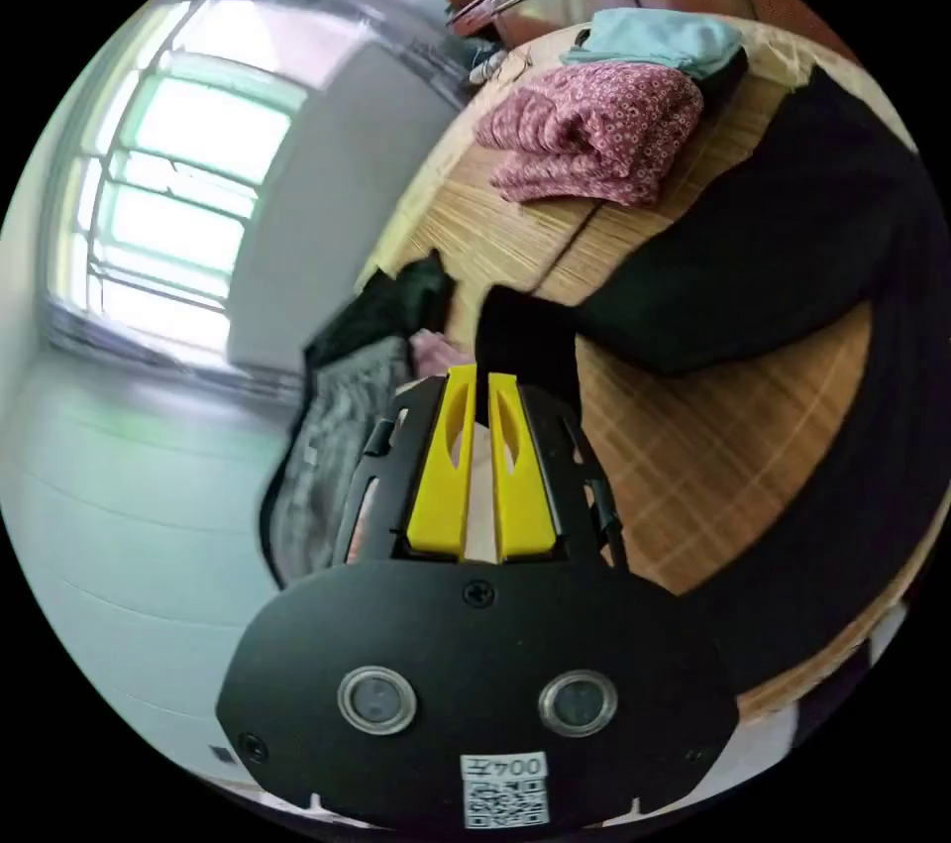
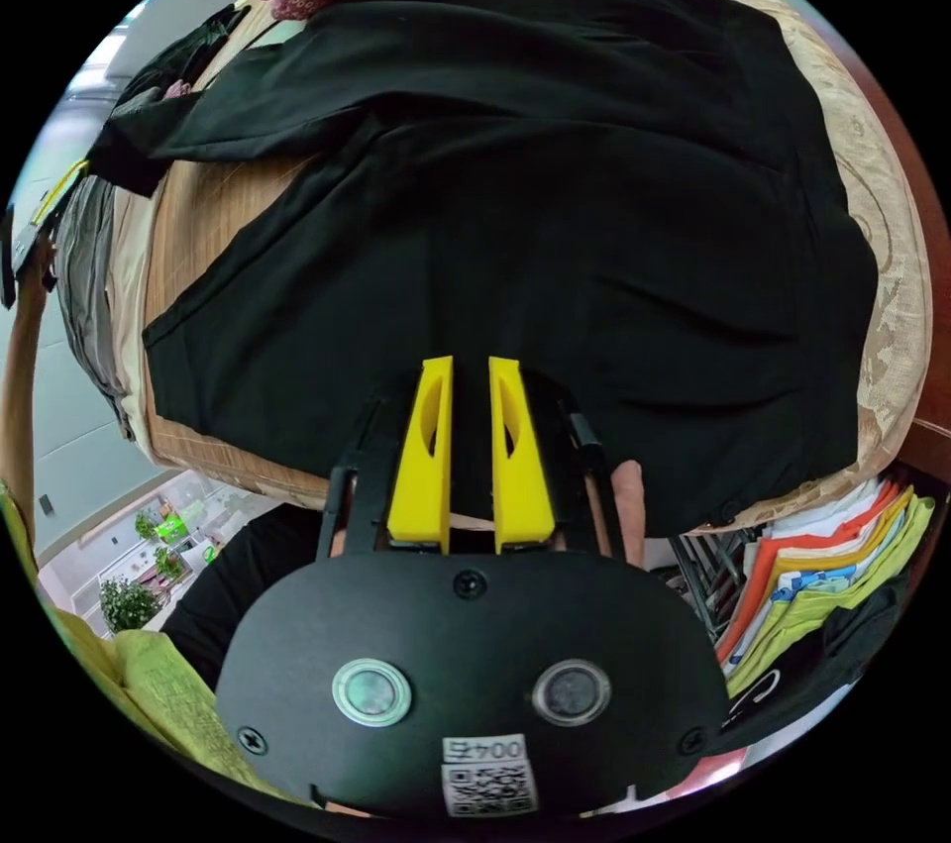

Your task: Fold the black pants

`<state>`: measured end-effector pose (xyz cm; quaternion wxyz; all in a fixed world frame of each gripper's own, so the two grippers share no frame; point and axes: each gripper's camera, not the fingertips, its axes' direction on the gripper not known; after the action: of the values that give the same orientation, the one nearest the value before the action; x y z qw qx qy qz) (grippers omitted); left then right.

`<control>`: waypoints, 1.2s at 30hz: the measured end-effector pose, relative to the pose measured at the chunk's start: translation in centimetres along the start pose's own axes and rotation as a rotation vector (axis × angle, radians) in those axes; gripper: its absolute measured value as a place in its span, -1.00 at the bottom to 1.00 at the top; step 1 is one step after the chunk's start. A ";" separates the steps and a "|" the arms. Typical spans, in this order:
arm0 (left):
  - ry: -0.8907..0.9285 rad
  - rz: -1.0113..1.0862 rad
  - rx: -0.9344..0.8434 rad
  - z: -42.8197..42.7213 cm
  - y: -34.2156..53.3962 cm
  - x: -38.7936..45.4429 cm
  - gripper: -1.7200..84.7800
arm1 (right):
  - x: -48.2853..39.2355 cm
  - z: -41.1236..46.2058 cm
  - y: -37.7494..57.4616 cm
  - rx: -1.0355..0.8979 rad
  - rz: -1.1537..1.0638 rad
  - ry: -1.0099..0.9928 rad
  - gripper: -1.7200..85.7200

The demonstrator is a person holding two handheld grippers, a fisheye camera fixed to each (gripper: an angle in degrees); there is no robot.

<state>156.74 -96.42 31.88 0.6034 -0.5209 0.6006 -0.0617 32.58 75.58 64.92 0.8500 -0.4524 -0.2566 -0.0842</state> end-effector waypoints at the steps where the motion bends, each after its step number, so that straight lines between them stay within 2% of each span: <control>1: -0.117 0.070 0.055 -1.3 0.0 -0.2 -0.92 | 0.0 0.1 -0.2 -0.002 0.011 -0.003 -0.83; 4: -0.271 0.190 0.128 -2.7 0.8 -0.7 -0.92 | 0.2 0.2 -0.4 0.001 0.038 -0.016 -0.83; 7: -0.344 0.307 0.081 -0.6 2.6 -0.3 -0.93 | 0.1 0.2 -0.7 0.004 0.050 -0.020 -0.84; 11: -0.390 0.483 -0.131 5.7 6.6 1.9 -0.94 | -0.3 0.3 -1.1 -0.002 0.044 -0.007 -0.85; 13: -0.442 0.521 -0.229 8.1 8.6 2.3 -0.95 | -0.8 0.3 -1.5 -0.011 0.031 0.014 -0.85; 15: -0.410 0.487 -0.320 9.5 10.2 1.6 -0.95 | -1.1 0.3 -1.8 -0.017 0.025 0.027 -0.85; 18: -0.299 0.263 -0.427 9.8 12.2 -1.5 -0.95 | -1.4 0.4 -2.2 -0.024 0.024 0.038 -0.84; 20: -0.132 0.047 -0.457 9.1 14.4 -3.8 -0.95 | -1.7 0.4 -2.4 -0.026 0.018 0.050 -0.84; 21: -0.079 0.002 -0.460 8.9 15.1 -4.2 -0.95 | -1.9 0.3 -2.5 -0.028 0.020 0.058 -0.84; 23: 0.147 -0.122 -0.478 8.2 18.6 -4.4 -0.95 | -2.1 0.3 -2.8 -0.035 0.040 0.066 -0.83; 26: 0.338 -0.198 -0.492 6.8 23.1 -2.8 -0.95 | -2.5 0.2 -3.5 -0.064 0.044 0.083 -0.83; 29: 0.470 -0.243 -0.487 5.1 26.3 -0.8 -0.95 | -2.8 0.1 -3.9 -0.079 0.025 0.097 -0.83; 33: 0.558 -0.327 -0.454 5.6 26.8 -1.1 -0.94 | -2.1 -0.4 -4.3 -0.089 0.041 0.045 -0.84; 36: 0.650 -0.540 -0.417 8.9 25.6 -4.9 -0.90 | -1.6 -0.7 -4.7 -0.102 0.047 0.016 -0.84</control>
<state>148.29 -76.57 14.81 0.2292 -0.7222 0.6011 -0.2543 29.66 72.18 67.20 0.8295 -0.5004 -0.2345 -0.0807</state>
